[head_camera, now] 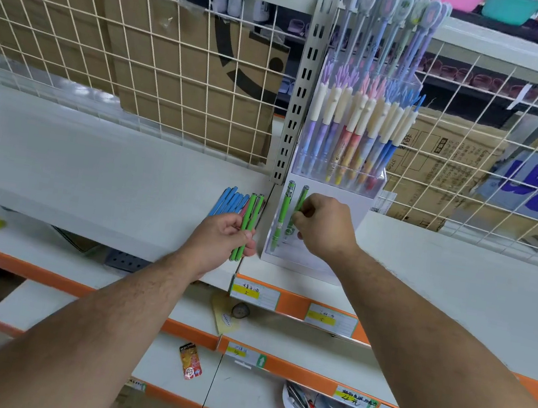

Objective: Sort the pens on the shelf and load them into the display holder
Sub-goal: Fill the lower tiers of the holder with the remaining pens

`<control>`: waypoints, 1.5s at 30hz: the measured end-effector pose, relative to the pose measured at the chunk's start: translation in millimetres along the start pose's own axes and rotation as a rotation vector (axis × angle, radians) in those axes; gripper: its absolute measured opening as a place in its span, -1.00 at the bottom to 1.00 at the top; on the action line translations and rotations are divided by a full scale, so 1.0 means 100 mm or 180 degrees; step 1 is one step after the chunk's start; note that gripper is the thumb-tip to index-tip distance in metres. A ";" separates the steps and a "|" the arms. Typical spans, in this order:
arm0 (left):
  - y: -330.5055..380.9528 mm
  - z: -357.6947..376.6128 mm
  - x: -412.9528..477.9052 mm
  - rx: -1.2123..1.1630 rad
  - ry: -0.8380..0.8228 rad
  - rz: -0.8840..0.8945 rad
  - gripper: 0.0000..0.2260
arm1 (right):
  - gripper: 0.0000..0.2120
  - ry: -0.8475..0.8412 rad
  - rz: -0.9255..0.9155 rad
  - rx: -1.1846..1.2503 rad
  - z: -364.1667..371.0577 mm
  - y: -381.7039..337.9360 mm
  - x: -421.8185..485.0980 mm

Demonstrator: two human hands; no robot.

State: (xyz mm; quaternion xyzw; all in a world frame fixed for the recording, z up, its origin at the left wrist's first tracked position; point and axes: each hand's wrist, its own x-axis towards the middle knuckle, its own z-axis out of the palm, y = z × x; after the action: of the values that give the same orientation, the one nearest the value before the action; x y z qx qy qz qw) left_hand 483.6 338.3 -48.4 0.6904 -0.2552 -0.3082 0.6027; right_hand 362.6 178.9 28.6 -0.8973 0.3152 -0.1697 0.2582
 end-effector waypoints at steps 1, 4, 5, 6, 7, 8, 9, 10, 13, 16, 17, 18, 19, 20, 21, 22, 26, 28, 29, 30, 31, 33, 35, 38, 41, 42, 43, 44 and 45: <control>0.00 0.00 0.00 0.0004 -0.0001 -0.0004 -0.94 | -0.91 -0.0006 -0.0009 -0.0004 0.01 -0.01 0.00; 0.00 0.00 0.00 0.0019 -0.0007 -0.0011 -0.94 | -0.91 -0.0020 -0.0028 -0.0040 0.03 -0.01 -0.01; 0.01 0.00 0.00 0.0026 -0.0012 -0.0017 -0.95 | -0.90 -0.0017 -0.0010 -0.0036 0.03 -0.01 -0.01; 0.02 0.00 -0.01 0.0014 -0.0014 -0.0028 -0.95 | -0.88 -0.0012 0.0042 0.0011 0.03 0.00 -0.02; 0.03 0.00 -0.01 -0.0025 -0.0007 -0.0043 -0.96 | -0.86 -0.0005 0.0119 0.0089 0.02 0.01 -0.04; 0.04 0.00 -0.02 -0.0084 0.0014 -0.0059 -0.96 | -0.83 0.0007 0.0199 0.0163 0.02 0.02 -0.05; 0.06 0.00 -0.04 -0.0154 0.0052 -0.0071 -0.95 | -0.81 0.0031 0.0262 0.0221 0.00 0.03 -0.07; 0.08 0.01 -0.06 -0.0216 0.0101 -0.0072 -0.95 | -0.83 0.0067 0.0304 0.0271 -0.01 0.04 -0.10; 0.13 0.03 -0.15 -0.0283 0.0204 0.0044 -0.95 | -0.94 0.0109 0.0280 0.0513 -0.02 0.03 -0.23; 0.15 0.08 -0.28 -0.0257 0.0174 0.0301 -0.91 | -0.90 -0.0128 0.0111 0.0961 0.03 -0.05 -0.39; 0.15 0.10 -0.31 -0.0197 0.0156 0.0390 -0.90 | -0.89 -0.0224 0.0036 0.1120 0.06 -0.08 -0.44; 0.15 0.12 -0.35 -0.0115 0.0132 0.0469 -0.90 | -0.89 -0.0295 -0.0030 0.1266 0.09 -0.12 -0.48; 0.16 0.13 -0.37 -0.0023 0.0107 0.0538 -0.90 | -0.89 -0.0326 -0.0092 0.1380 0.12 -0.15 -0.51; 0.16 0.14 -0.39 0.0062 0.0080 0.0597 -0.90 | -0.90 -0.0316 -0.0151 0.1463 0.14 -0.17 -0.53; 0.17 0.14 -0.40 0.0117 0.0054 0.0645 -0.89 | -0.90 -0.0277 -0.0201 0.1526 0.15 -0.19 -0.54; 0.18 0.13 -0.41 0.0176 0.0030 0.0684 -0.88 | -0.89 -0.0229 -0.0238 0.1578 0.15 -0.19 -0.55; 0.20 0.12 -0.43 0.0462 -0.0011 0.0774 -0.84 | -0.88 -0.0194 -0.0341 0.1567 0.13 -0.19 -0.57; 0.21 0.13 -0.43 0.0492 -0.0040 0.0749 -0.81 | -0.85 -0.0229 -0.0360 0.1519 0.11 -0.20 -0.58; 0.21 0.12 -0.42 0.0488 -0.0054 0.0719 -0.80 | -0.84 -0.0209 -0.0332 0.1529 0.09 -0.20 -0.58; 0.22 0.10 -0.41 0.0458 -0.0046 0.0675 -0.81 | -0.83 -0.0145 -0.0277 0.1560 0.05 -0.20 -0.56; 0.21 0.07 -0.39 0.0410 0.0000 0.0624 -0.84 | -0.83 -0.0024 -0.0207 0.1590 0.01 -0.19 -0.54; 0.18 -0.01 -0.32 0.0356 0.0155 0.0531 -0.88 | -0.84 0.0354 -0.0047 0.1610 -0.11 -0.15 -0.47; 0.13 -0.09 -0.25 0.0330 0.0294 0.0379 -0.90 | -0.84 0.0673 0.0088 0.1608 -0.20 -0.10 -0.39; 0.07 -0.14 -0.15 0.0243 0.0318 0.0158 -0.93 | -0.83 0.0750 0.0191 0.1563 -0.24 -0.07 -0.29; 0.05 -0.12 -0.11 0.0143 0.0256 0.0074 -0.93 | -0.81 0.0687 0.0199 0.1444 -0.18 -0.09 -0.24; 0.05 -0.11 -0.10 0.0178 0.0238 0.0084 -0.91 | -0.80 0.0675 0.0197 0.1386 -0.15 -0.10 -0.22; 0.04 -0.11 -0.10 0.0239 0.0221 0.0104 -0.90 | -0.81 0.0668 0.0198 0.1312 -0.13 -0.11 -0.21; 0.04 -0.10 -0.11 0.0291 0.0210 0.0122 -0.89 | -0.81 0.0661 0.0204 0.1229 -0.11 -0.12 -0.20; 0.04 -0.11 -0.12 0.0307 0.0207 0.0133 -0.90 | -0.82 0.0645 0.0213 0.1148 -0.09 -0.12 -0.20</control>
State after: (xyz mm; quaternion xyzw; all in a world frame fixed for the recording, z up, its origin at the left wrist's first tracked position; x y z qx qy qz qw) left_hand 483.5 353.3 -42.5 0.7228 -0.2644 -0.2602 0.5830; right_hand 349.3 196.2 40.3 -0.8039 0.3337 -0.3041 0.3872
